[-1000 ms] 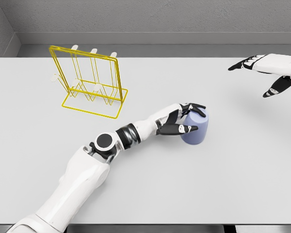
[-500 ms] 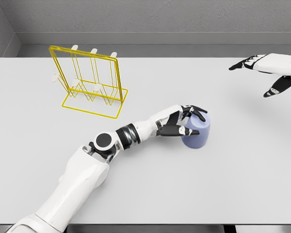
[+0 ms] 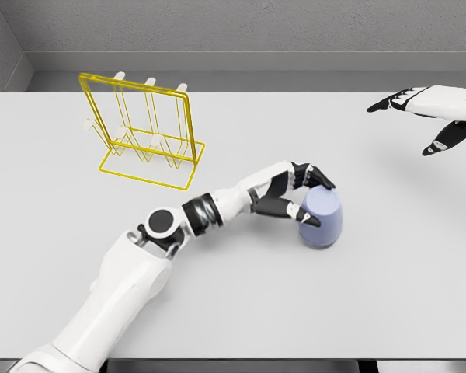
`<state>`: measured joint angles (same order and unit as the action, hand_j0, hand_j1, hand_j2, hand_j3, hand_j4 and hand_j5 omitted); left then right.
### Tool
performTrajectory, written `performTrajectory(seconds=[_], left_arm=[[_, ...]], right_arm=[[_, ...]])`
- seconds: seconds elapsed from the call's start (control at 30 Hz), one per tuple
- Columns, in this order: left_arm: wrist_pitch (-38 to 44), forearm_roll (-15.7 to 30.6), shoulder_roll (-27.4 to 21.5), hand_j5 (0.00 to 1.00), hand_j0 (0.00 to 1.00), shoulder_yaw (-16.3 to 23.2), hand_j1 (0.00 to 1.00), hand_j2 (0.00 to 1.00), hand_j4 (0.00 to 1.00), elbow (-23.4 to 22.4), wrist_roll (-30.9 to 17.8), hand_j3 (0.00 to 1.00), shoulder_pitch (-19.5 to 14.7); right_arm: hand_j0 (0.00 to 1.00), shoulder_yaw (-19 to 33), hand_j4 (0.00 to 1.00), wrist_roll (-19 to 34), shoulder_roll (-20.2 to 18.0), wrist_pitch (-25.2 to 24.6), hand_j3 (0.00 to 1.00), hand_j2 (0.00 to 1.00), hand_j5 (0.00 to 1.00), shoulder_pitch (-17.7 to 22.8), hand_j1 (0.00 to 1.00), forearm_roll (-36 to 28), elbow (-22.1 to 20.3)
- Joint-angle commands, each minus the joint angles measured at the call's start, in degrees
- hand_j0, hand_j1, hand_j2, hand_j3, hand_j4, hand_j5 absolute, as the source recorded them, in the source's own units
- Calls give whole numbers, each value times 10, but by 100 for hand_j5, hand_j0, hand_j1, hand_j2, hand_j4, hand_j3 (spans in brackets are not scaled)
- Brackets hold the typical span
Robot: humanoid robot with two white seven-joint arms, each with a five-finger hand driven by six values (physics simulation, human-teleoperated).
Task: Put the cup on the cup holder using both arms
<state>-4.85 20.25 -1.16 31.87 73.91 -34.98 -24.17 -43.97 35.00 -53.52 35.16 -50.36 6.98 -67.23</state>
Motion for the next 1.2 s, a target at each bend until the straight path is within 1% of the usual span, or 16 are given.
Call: performTrajectory(seconds=[0.0,0.07,0.13,0.17,0.3,0.4,0.47,0.57,0.6,0.83,0.93,1.17], left_arm=[[1,39,-18,47,47,-1,47,47,47,41,0,47,0],[1,50,-31,47,47,-1,47,47,47,53,0,47,0],[2,74,-52,47,47,-1,47,47,47,62,0,47,-2],[2,85,-60,46,46,-8,46,46,46,65,0,46,-2],[2,103,-84,46,46,-17,46,46,46,91,0,46,1],[3,117,-117,46,46,-33,46,46,46,119,0,46,4],[2,132,-132,46,46,-33,46,46,46,128,0,46,4],[2,138,-143,46,46,-45,46,46,46,134,0,46,6],[2,142,-148,46,46,-53,46,46,46,138,0,46,11],[4,142,-157,46,46,-60,46,46,46,158,0,46,12],[4,143,-162,46,46,-67,46,46,46,164,0,46,19],[4,156,-178,46,46,-77,46,46,46,181,0,46,24]], right_arm=[[100,1,100,0,-2,-2,100,100,100,0,100,-4,0],[100,1,100,0,-2,-2,100,100,100,1,100,-3,0],[100,1,100,0,-15,-2,100,100,100,1,100,-4,0],[100,1,100,0,-15,-2,100,100,100,1,100,-4,0],[100,0,100,0,-14,-2,100,100,100,1,100,-4,0],[100,0,100,0,-15,-2,100,100,100,1,100,-4,0],[100,0,100,0,-14,-2,100,100,100,1,100,-4,0],[100,0,100,0,-14,-2,100,100,100,1,100,-4,0],[100,0,100,0,-14,-2,100,100,100,1,100,-4,0],[100,0,100,0,-13,-2,100,100,100,1,100,-4,-1],[100,0,100,0,-13,-2,100,100,100,1,100,-4,-1],[100,0,100,0,-14,-2,100,100,100,1,100,-4,-1]])
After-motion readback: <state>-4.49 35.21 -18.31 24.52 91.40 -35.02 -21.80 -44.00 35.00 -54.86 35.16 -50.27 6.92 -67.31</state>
